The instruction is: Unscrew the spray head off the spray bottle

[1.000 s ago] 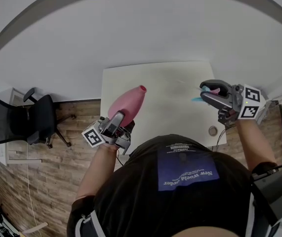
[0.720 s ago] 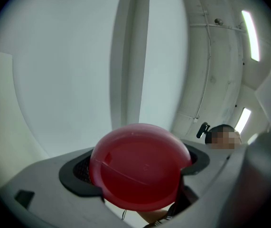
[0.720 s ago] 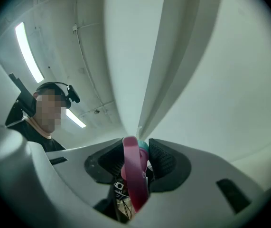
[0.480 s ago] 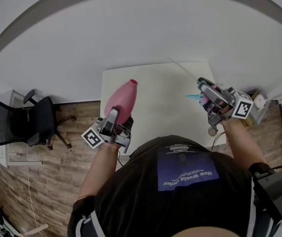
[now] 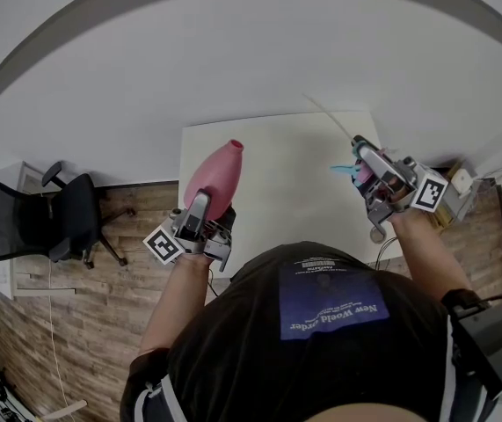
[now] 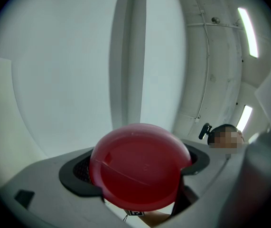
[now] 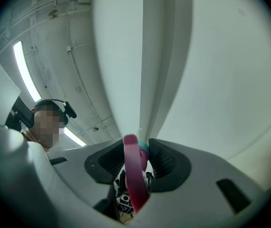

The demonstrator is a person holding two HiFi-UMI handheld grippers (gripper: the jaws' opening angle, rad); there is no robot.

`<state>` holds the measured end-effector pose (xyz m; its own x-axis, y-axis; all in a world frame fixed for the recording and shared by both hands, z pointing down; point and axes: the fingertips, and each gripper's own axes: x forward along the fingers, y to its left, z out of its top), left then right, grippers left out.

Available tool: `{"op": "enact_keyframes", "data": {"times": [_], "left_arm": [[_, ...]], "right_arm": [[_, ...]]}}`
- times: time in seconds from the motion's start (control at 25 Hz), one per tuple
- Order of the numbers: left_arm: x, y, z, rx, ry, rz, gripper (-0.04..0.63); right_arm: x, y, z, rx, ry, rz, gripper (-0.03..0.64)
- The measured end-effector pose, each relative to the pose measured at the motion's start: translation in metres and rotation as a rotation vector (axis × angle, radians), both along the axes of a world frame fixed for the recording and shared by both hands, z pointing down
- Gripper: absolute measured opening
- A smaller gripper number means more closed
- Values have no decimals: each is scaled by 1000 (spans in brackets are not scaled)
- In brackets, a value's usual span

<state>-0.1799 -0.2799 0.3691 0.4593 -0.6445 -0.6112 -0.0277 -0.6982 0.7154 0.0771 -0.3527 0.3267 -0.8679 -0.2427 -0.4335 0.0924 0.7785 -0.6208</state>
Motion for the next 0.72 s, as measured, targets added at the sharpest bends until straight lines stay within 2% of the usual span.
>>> {"op": "enact_keyframes", "data": {"times": [0.72], "left_arm": [[-3, -1, -6, 15, -13, -13, 469]], "right_arm": [[0, 0, -1, 11, 2, -1, 135]]}}
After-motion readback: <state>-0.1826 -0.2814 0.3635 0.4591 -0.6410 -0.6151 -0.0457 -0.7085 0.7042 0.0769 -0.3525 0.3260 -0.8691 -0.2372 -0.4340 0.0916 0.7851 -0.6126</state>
